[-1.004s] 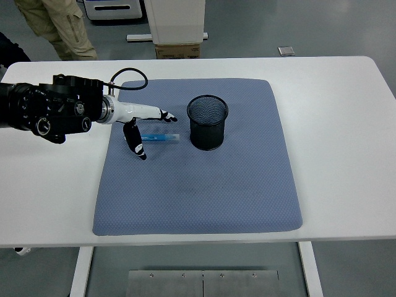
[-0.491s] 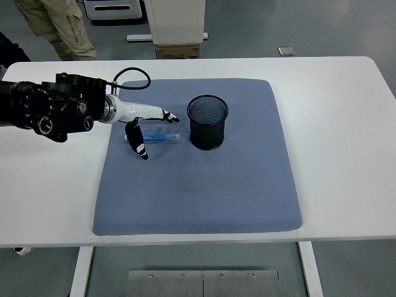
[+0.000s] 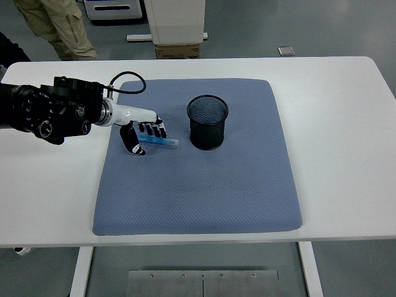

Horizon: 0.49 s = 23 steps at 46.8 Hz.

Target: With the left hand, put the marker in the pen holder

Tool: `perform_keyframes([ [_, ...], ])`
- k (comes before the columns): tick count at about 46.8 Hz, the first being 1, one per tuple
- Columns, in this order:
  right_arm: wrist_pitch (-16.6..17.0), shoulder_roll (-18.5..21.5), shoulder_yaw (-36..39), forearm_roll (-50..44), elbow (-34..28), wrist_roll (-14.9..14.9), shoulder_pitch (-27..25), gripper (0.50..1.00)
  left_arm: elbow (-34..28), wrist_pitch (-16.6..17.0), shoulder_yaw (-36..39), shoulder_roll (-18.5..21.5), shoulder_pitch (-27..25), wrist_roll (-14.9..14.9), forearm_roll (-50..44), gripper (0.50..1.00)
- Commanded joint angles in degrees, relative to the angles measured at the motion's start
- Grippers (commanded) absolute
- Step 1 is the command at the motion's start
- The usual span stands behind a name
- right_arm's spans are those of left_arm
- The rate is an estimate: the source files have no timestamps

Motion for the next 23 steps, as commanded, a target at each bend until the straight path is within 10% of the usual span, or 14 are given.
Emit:
perform_keyframes([
  [1,0.0,0.0,0.0,0.0,-0.1,0.0,0.0,1.0,0.0,0.1,0.0,0.0,0.0,0.3,0.0,0.757],
  [23,0.0,0.0,0.0,0.0,0.0,0.0,0.0,1.0,0.6,1.5,0.0,-1.3,0.4,1.2,0.0,0.657],
])
